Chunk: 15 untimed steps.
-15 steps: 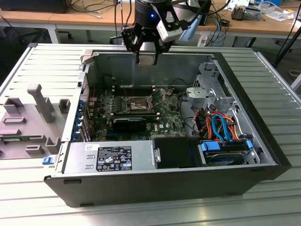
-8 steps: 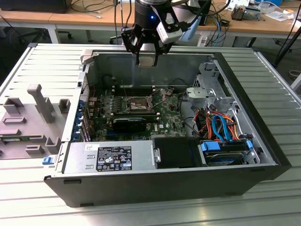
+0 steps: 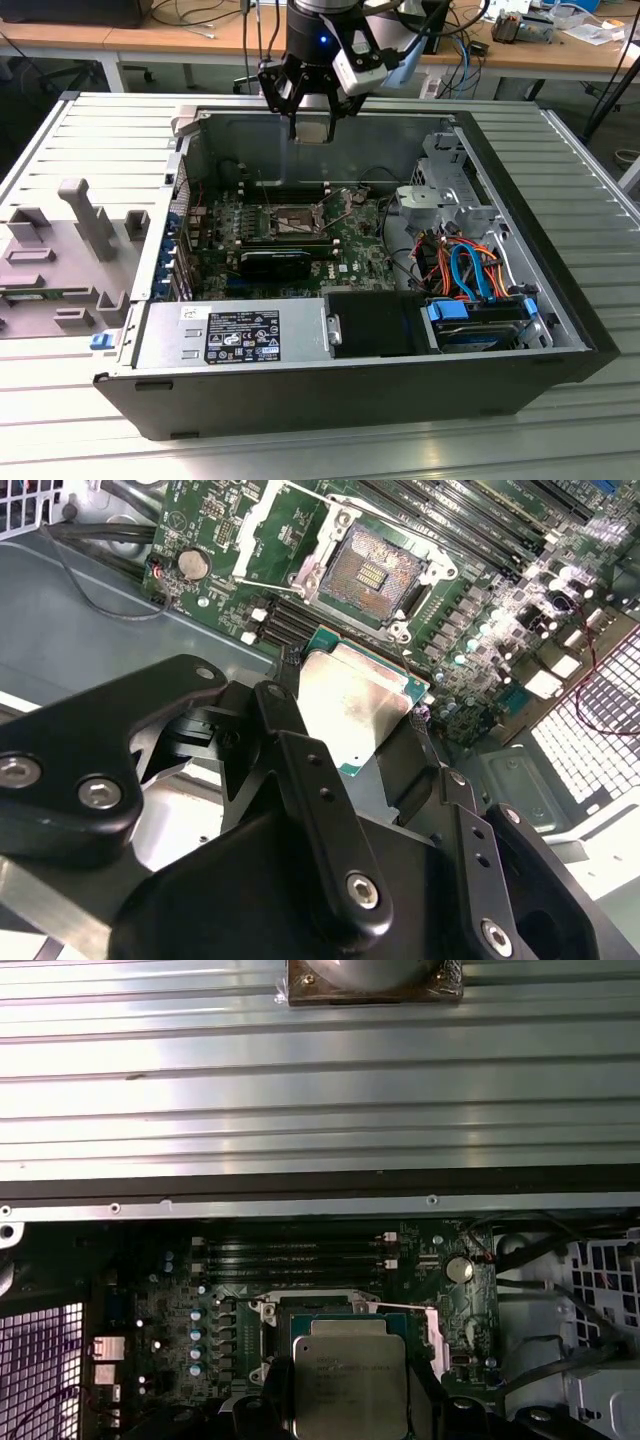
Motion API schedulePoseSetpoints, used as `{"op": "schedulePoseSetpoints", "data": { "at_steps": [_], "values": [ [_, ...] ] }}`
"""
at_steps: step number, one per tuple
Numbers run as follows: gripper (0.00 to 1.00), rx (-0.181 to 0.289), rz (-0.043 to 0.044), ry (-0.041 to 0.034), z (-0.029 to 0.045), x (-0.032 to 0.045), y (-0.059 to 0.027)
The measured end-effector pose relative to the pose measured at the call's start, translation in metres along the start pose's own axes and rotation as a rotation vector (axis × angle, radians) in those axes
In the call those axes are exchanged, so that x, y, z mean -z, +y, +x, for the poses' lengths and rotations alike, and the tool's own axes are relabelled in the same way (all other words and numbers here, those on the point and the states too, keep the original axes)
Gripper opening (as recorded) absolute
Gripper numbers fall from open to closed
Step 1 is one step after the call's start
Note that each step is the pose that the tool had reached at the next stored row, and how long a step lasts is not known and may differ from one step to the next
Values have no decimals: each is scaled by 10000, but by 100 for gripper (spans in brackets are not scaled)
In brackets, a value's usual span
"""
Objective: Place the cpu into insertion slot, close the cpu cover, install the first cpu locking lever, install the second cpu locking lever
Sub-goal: 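Place the cpu into insertion slot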
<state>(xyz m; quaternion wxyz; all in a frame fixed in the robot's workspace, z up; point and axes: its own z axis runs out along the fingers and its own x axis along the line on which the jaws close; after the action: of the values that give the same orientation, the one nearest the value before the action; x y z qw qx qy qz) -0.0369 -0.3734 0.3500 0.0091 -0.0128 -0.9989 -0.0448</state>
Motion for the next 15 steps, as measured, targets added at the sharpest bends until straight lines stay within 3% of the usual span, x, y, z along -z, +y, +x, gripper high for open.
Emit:
{"op": "schedulePoseSetpoints", "data": {
  "at_steps": [15],
  "values": [
    [55, 0, 0, 0, -1, -48, -16]
  ]
}}
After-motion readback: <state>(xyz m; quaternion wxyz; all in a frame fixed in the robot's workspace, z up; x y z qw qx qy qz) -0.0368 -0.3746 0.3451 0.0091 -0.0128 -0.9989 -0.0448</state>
